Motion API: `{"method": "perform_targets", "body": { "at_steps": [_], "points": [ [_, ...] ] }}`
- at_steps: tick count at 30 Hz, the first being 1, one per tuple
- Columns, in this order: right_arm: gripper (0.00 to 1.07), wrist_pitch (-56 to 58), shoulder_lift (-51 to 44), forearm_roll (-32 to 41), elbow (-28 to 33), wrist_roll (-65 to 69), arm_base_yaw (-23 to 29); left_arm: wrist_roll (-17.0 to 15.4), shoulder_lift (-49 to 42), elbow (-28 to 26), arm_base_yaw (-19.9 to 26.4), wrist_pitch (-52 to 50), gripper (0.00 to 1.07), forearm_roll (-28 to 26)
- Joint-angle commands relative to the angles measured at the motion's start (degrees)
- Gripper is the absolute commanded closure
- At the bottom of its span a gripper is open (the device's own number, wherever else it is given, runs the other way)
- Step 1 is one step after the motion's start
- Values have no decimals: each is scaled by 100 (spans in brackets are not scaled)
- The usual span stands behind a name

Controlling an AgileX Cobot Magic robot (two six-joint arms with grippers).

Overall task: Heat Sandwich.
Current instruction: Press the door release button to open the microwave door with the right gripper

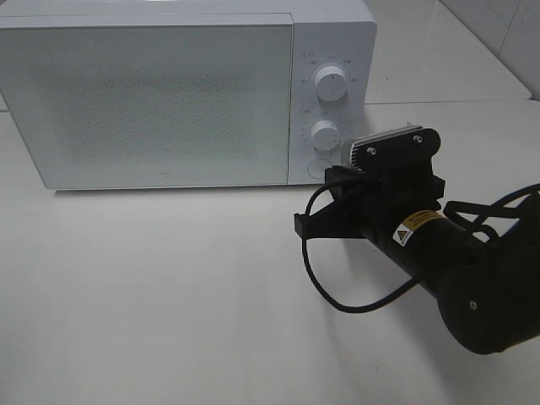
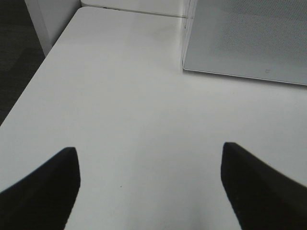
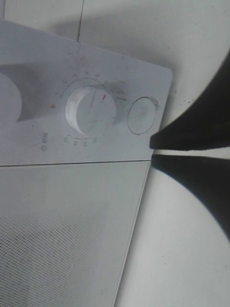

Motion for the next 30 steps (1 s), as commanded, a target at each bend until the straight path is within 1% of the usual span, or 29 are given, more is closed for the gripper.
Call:
{"method": "perform_targets", "body": {
  "at_steps": [1, 3, 5, 6, 8, 9, 10, 11, 12, 14, 15, 16, 17, 18, 19, 20, 21, 23, 24, 25, 26, 27, 30],
  "points": [
    [100, -905, -149, -46, 115, -52, 0, 0, -132, 11, 6, -34, 30, -40],
    [101, -527, -435, -11, 367, -69, 0, 0, -132, 11, 6, -34, 30, -40],
    [102, -132, -699, 103, 476, -92, -17, 0, -132, 11, 6, -34, 30, -40],
    [102, -132, -699, 103, 476, -92, -17, 0, -132, 11, 6, -34, 30, -40],
    [103, 882, -1238, 464, 510, -315, -17, 0, -132, 11, 6, -34, 30, -40],
    [103, 1186, -1409, 607, 498, -544, -17, 0, -132, 11, 6, -34, 30, -40],
    [103, 1186, -1409, 607, 498, -544, -17, 0, -132, 11, 6, -34, 30, -40],
    [103, 1524, -1633, 791, 493, -854, -17, 0, -132, 11, 6, -34, 30, -40],
    [103, 2137, -2080, 1209, 493, -1524, -17, 0, -132, 11, 6, -34, 30, -40],
    [103, 2699, -2510, 1770, 493, -2229, -17, 0, -132, 11, 6, -34, 30, -40],
    [103, 2699, -2510, 1770, 493, -2229, -17, 0, -132, 11, 6, -34, 30, -40],
    [103, 2991, -2670, 2040, 493, -2601, -34, 0, -132, 11, 6, -34, 30, -40],
    [103, 3575, -2979, 2590, 493, -3237, -155, 0, -132, 11, 6, -34, 30, -40],
    [103, 3913, -3123, 2893, 493, -3570, -252, 0, -132, 11, 6, -34, 30, -40],
    [103, 4240, -3243, 3140, 493, -3896, -378, 0, -132, 11, 6, -34, 30, -40],
    [103, 4240, -3243, 3140, 493, -3896, -378, 0, -132, 11, 6, -34, 30, -40],
    [103, 4922, -3443, 3667, 493, -4463, -636, 0, -132, 11, 6, -34, 30, -40],
    [103, 5506, -3587, 4045, 493, -4876, -842, 0, -132, 11, 6, -34, 30, -40],
    [103, 5758, -3638, 4137, 493, -5008, -928, 0, -132, 11, 6, -34, 30, -40],
    [103, 5758, -3638, 4137, 493, -5008, -928, 0, -132, 11, 6, -34, 30, -40],
    [103, 6297, -3741, 4160, 493, -5202, -1100, 0, -132, 11, 6, -34, 30, -40],
    [103, 6503, -3770, 4142, 493, -5243, -1169, 0, -132, 11, 6, -34, 30, -40],
    [102, 6910, -3787, 4102, 493, -5231, -1306, 0, -132, 11, 6, -34, 30, -40]
  ]
}}
